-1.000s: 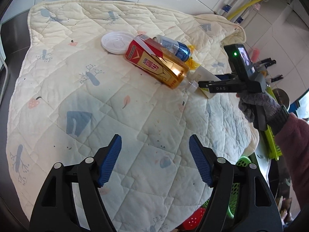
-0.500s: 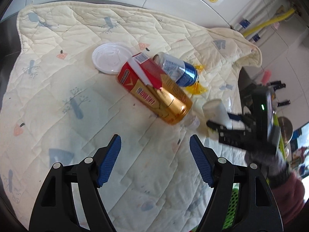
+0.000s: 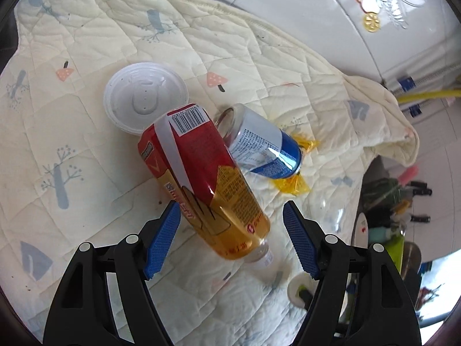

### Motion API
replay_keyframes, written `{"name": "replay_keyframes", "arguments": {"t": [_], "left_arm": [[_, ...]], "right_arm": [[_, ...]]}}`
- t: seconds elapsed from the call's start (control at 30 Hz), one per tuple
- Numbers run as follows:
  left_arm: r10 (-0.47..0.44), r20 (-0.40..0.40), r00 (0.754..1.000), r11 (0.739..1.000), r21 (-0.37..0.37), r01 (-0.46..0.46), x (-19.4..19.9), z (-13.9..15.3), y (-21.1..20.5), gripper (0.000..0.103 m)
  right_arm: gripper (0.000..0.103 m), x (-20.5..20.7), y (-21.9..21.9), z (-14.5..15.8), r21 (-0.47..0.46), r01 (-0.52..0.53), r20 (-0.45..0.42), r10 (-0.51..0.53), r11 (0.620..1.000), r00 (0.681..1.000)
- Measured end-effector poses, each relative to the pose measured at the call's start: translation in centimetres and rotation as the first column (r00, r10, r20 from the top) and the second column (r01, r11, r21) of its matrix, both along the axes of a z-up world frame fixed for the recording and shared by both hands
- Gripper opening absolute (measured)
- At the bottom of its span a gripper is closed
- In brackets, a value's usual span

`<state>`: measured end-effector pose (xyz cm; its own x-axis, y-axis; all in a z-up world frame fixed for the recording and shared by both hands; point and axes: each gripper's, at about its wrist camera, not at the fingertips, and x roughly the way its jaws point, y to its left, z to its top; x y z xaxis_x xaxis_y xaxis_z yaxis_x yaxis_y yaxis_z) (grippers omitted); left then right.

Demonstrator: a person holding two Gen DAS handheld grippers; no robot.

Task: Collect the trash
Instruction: 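Lift the paper cup and bottle and carry both toward the green basket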

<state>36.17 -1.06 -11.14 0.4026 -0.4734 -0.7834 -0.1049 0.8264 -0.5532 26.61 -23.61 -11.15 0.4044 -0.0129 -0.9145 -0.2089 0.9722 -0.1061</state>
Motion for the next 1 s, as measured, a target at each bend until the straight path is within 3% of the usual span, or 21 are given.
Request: {"name": "replay_keyframes", "arguments": {"t": [0.47,0.67,1.0], "left_arm": [[0.122,-0.111,0.986,0.992,0.017,-0.121,2.9,-2.9,-0.5,0.077],[0.144,-0.139,0.98,0.987,0.086,-0.133,3.6,-3.5,-1.5,0.077],[0.171,-0.157,0.973,0.983,0.09,-0.158,4.0,-4.2,-2.4,0.079]], "right_arm": [[0.066,-2.5,-0.7,0.3,0.036,0.029,0.012,-0.03,0.999,0.999],[0.066,-3.2,-0.5,0.1,0.045,0.038,0.01,-0.039,0.998,0.999],[0.066,-4.2,-0.3,-0.2,0.069,0.054,0.002,-0.054,0.996,0.999]]}}
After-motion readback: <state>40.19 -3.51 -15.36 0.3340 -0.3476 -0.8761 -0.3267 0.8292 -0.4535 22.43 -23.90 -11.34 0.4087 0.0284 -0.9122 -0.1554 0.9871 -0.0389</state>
